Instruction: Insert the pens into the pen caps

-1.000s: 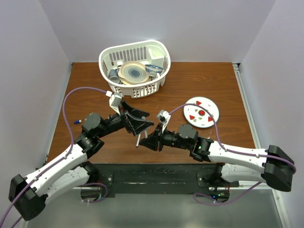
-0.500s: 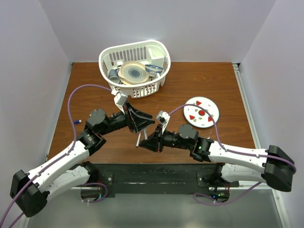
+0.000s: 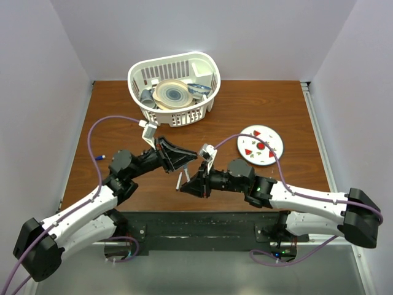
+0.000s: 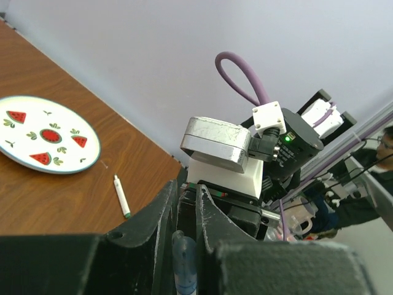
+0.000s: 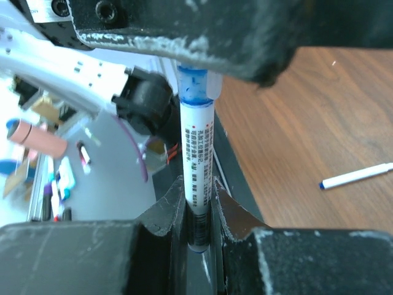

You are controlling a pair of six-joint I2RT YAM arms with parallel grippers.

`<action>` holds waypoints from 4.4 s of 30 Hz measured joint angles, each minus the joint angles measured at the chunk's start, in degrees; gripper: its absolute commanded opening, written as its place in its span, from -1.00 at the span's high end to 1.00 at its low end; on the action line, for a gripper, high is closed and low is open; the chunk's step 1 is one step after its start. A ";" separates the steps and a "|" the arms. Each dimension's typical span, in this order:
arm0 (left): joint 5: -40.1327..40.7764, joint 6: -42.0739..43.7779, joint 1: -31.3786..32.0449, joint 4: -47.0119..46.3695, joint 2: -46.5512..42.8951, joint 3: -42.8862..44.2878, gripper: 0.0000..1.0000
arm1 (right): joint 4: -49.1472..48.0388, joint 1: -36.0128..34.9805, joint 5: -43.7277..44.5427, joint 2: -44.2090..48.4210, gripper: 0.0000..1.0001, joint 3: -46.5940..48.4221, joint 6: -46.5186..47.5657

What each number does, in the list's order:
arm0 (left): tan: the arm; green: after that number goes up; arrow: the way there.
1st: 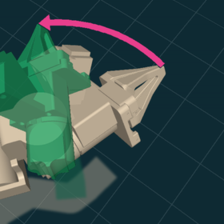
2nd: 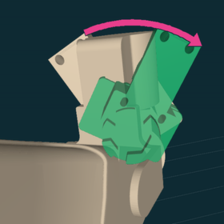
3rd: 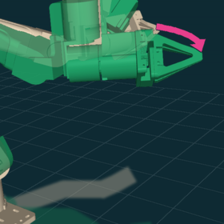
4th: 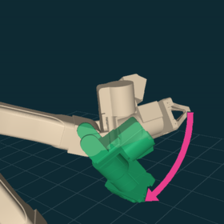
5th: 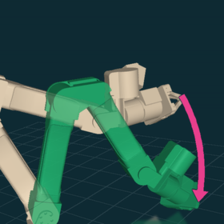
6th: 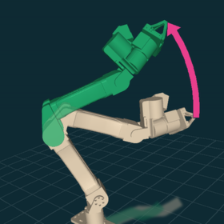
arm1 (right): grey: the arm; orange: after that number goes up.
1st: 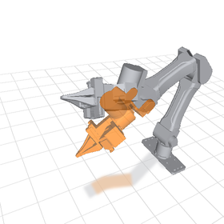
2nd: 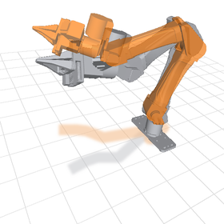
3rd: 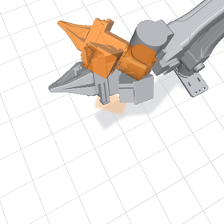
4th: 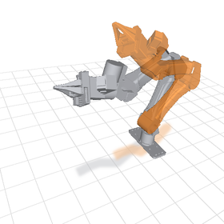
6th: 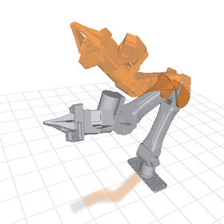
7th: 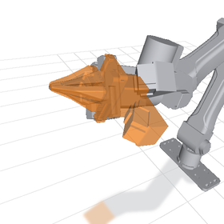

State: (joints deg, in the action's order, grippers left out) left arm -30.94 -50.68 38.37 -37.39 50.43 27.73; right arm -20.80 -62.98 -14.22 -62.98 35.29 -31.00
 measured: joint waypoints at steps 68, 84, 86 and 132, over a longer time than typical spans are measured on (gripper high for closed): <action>39.69 -4.66 14.69 -27.82 3.63 -13.22 1.00 | 72.02 12.17 -14.95 -20.79 1.00 48.98 21.99; 42.69 -8.17 18.12 -36.70 17.46 -13.14 1.00 | 78.07 15.30 -13.29 -24.44 1.00 50.99 18.73; 42.21 -8.85 18.91 -37.07 18.78 -13.51 1.00 | 77.57 15.39 -13.07 -25.66 1.00 51.54 17.75; 18.21 13.53 4.79 22.25 39.91 18.08 1.00 | 32.13 22.86 -7.65 27.02 -0.71 2.58 4.42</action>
State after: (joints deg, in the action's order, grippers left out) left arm -12.73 -37.15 43.16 -15.14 90.35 45.80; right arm 11.33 -40.12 -21.87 -35.97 37.87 -26.59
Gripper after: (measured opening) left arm 0.181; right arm 0.857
